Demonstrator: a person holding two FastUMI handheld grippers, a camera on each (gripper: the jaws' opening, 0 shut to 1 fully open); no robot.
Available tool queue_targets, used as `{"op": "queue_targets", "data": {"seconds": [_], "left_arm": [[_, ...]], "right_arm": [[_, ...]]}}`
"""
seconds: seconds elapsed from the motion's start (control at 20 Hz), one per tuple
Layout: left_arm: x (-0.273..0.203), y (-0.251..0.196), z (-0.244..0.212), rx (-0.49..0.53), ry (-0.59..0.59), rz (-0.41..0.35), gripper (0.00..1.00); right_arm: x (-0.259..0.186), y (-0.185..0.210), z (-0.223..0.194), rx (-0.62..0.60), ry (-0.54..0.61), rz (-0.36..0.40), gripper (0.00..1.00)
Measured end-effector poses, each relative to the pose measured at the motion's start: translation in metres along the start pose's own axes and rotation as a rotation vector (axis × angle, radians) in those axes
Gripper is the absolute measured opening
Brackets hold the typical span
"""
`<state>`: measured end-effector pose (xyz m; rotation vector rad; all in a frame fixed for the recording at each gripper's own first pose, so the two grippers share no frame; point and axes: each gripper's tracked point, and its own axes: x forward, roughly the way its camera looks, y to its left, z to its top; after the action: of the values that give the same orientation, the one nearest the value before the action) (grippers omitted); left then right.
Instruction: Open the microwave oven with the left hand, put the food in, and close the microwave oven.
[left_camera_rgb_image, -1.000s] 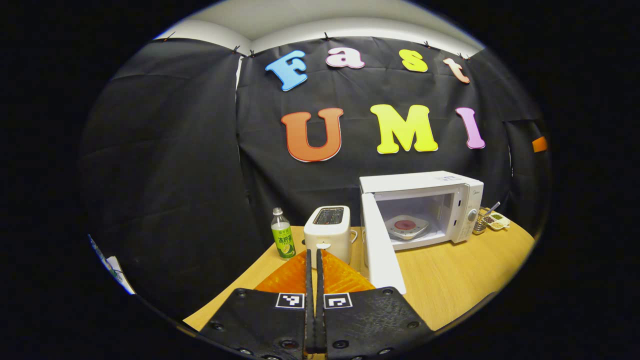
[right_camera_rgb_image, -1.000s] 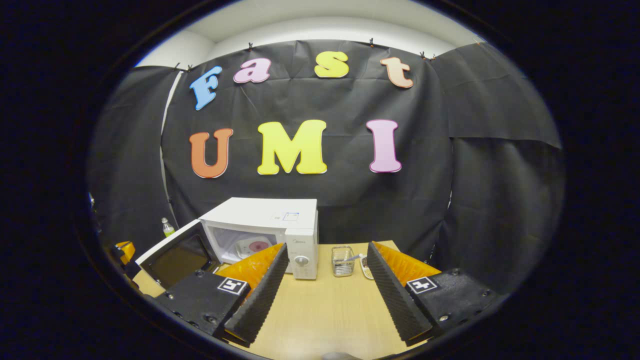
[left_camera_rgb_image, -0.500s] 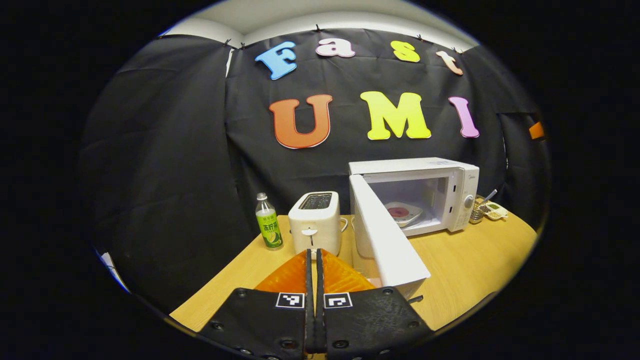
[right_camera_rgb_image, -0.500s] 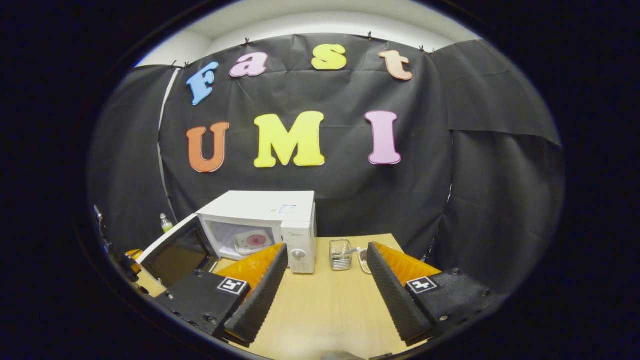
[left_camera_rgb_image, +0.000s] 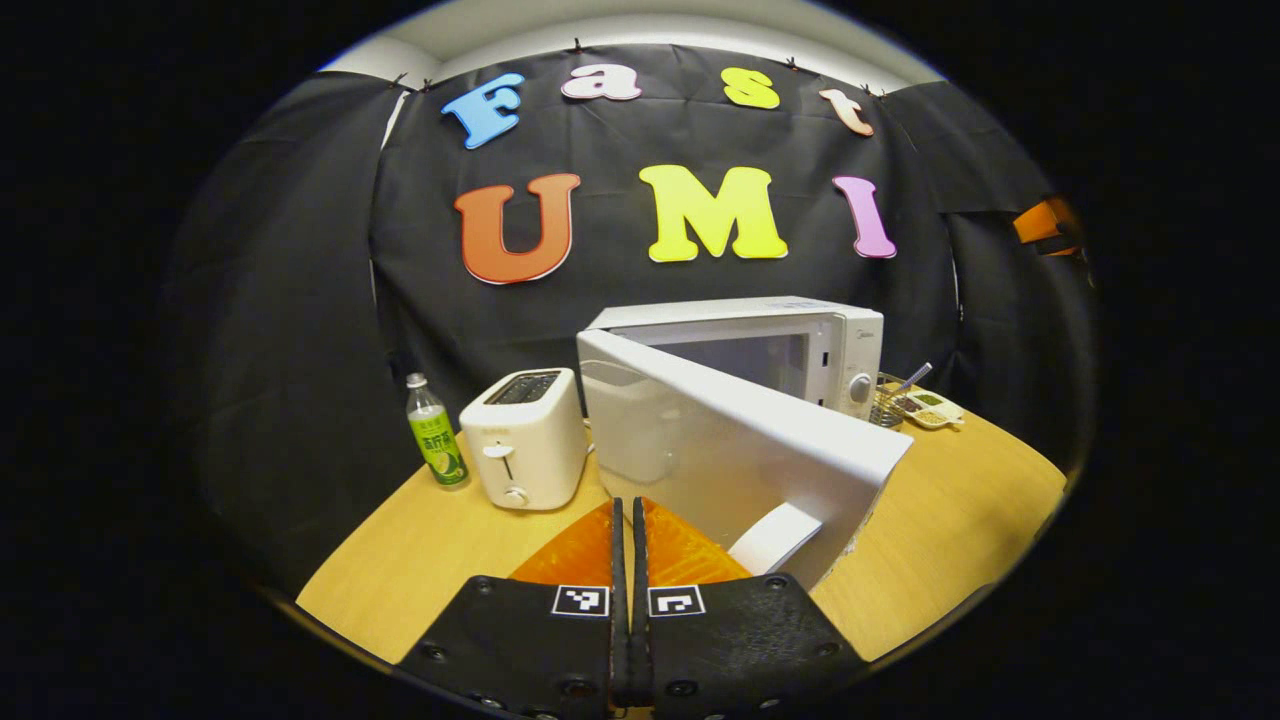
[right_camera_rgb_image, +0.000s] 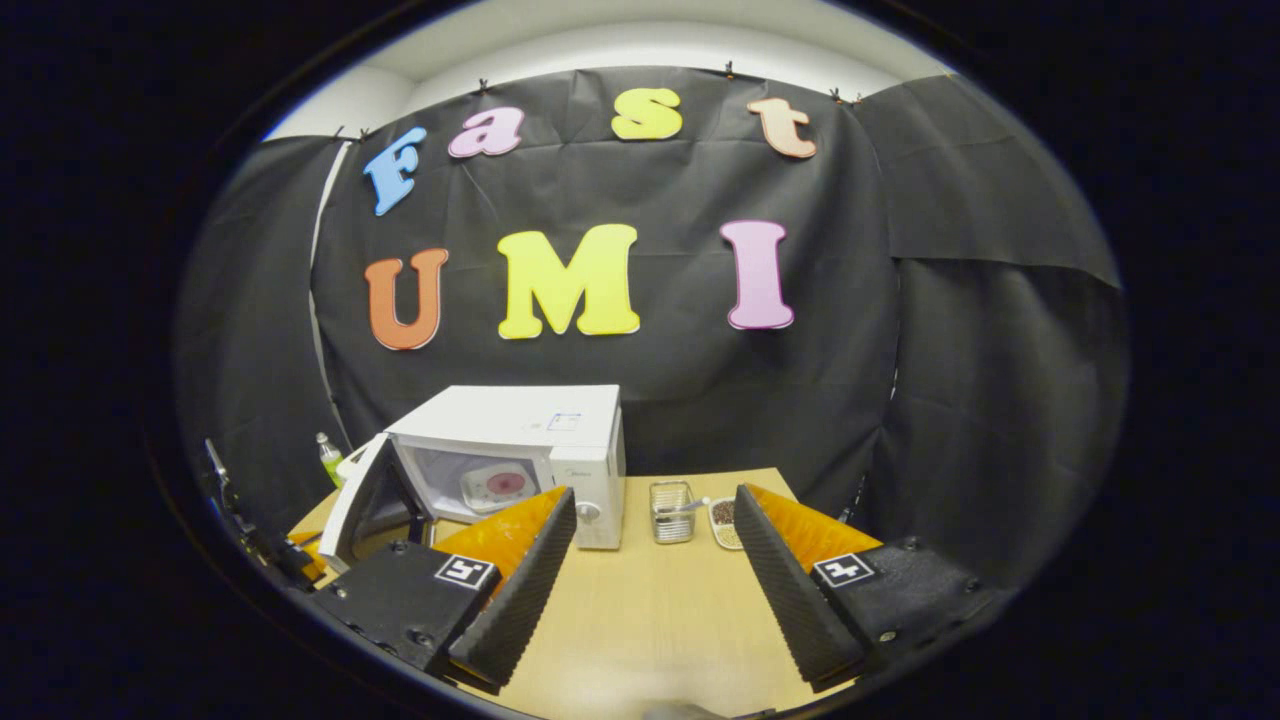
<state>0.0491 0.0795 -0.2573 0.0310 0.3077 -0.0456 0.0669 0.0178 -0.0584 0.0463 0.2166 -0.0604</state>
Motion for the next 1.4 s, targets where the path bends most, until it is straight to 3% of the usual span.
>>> {"op": "queue_targets", "data": {"seconds": [0.05, 0.1, 0.55, 0.6, 0.65, 0.7, 0.75, 0.8, 0.85, 0.9, 0.95, 1.0, 1.05, 1.1, 1.15, 1.2, 1.35, 1.4], "left_arm": [[0.005, -0.011, 0.001, 0.002, 0.001, -0.019, 0.00], [0.008, -0.021, 0.002, 0.003, -0.002, -0.041, 0.00], [0.048, -0.090, 0.028, 0.009, -0.041, -0.149, 0.00], [0.052, -0.094, 0.029, 0.009, -0.045, -0.151, 0.00], [0.055, -0.098, 0.031, 0.007, -0.045, -0.158, 0.00], [0.057, -0.103, 0.032, 0.002, -0.045, -0.165, 0.00], [0.061, -0.108, 0.034, 0.002, -0.046, -0.173, 0.00], [0.065, -0.112, 0.036, 0.007, -0.049, -0.180, 0.00], [0.069, -0.116, 0.037, 0.013, -0.051, -0.183, 0.00], [0.075, -0.122, 0.039, 0.016, -0.052, -0.191, 0.00], [0.081, -0.127, 0.040, 0.018, -0.052, -0.201, 0.00], [0.086, -0.133, 0.042, 0.024, -0.053, -0.207, 0.00], [0.092, -0.137, 0.044, 0.033, -0.053, -0.209, 0.00], [0.097, -0.141, 0.046, 0.039, -0.054, -0.211, 0.00], [0.104, -0.145, 0.048, 0.040, -0.057, -0.217, 0.00], [0.110, -0.148, 0.050, 0.039, -0.059, -0.222, 0.00], [0.129, -0.159, 0.058, 0.053, -0.071, -0.230, 0.00], [0.135, -0.164, 0.061, 0.062, -0.074, -0.238, 0.00]], "right_arm": [[-0.001, -0.004, 0.000, 0.000, 0.004, -0.008, 0.92], [-0.002, -0.008, 0.000, 0.000, 0.007, -0.014, 1.00], [0.000, -0.028, 0.001, 0.004, 0.037, -0.042, 1.00], [0.001, -0.029, 0.001, 0.002, 0.040, -0.044, 0.92], [0.003, -0.030, 0.001, 0.000, 0.042, -0.047, 0.92], [0.004, -0.032, 0.001, 0.000, 0.045, -0.050, 1.00], [0.006, -0.032, 0.000, 0.000, 0.048, -0.051, 0.92], [0.008, -0.033, -0.001, -0.003, 0.052, -0.050, 1.00], [0.009, -0.033, -0.001, -0.006, 0.057, -0.050, 0.92], [0.010, -0.033, -0.002, -0.008, 0.059, -0.048, 0.92], [0.011, -0.033, -0.001, -0.008, 0.060, -0.045, 1.00], [0.012, -0.033, -0.002, -0.011, 0.063, -0.043, 1.00], [0.012, -0.035, -0.001, -0.015, 0.063, -0.044, 0.92], [0.013, -0.034, -0.002, -0.016, 0.061, -0.048, 1.00], [0.014, -0.035, -0.001, -0.015, 0.061, -0.051, 1.00], [0.015, -0.038, -0.002, -0.013, 0.061, -0.053, 0.92], [0.021, -0.045, 0.000, -0.014, 0.059, -0.061, 0.92], [0.023, -0.048, 0.001, -0.018, 0.058, -0.063, 1.00]]}}
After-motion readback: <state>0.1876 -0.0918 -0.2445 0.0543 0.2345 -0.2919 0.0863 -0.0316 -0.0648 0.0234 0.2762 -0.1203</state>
